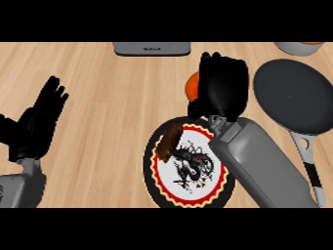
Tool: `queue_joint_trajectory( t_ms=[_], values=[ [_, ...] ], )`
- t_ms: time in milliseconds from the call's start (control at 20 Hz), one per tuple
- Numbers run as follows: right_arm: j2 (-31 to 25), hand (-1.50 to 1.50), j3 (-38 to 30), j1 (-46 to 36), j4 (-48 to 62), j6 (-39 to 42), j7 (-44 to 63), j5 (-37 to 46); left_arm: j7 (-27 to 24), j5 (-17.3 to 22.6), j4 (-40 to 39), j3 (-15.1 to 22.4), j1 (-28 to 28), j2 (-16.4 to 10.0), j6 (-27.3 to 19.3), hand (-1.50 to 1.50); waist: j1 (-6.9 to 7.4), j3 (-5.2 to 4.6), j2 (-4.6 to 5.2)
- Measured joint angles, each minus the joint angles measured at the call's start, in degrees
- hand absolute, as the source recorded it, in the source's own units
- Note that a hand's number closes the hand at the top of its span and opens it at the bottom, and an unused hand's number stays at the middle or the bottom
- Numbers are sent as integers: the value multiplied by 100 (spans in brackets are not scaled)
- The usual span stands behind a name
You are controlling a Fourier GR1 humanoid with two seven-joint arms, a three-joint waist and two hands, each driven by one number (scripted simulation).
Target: Pick the squash from the plate and place it in the pan
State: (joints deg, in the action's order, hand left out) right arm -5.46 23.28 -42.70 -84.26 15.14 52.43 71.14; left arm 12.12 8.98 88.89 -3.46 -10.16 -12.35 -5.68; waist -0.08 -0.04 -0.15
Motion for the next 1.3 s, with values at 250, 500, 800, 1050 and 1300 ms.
queue_joint_trajectory(
  t_ms=[250, 500, 800, 1050, 1300],
  values=[
    [-69, 150, -481, -303, -268, 234, -3, 100, 33, -10, 70, -55, 28, -16, 56, 0, 12, 2, 4],
    [-397, 150, -1070, -171, -243, -103, -203, 124, 79, 38, 199, -92, 129, -24, 149, 0, 22, 3, 10],
    [-991, 150, -1949, -61, 30, -622, -793, -122, 40, -102, 137, -41, 64, 82, 72, 0, 20, 5, 19],
    [-1516, 150, -2659, 423, 161, -1202, -1517, -483, 176, -144, 304, -21, 104, 98, 49, 0, 14, 6, 17],
    [-1916, 150, -3271, 577, 1010, -1851, -2467, -883, 177, -169, 295, -18, 72, 147, 60, 0, 38, 7, 29]
  ],
)
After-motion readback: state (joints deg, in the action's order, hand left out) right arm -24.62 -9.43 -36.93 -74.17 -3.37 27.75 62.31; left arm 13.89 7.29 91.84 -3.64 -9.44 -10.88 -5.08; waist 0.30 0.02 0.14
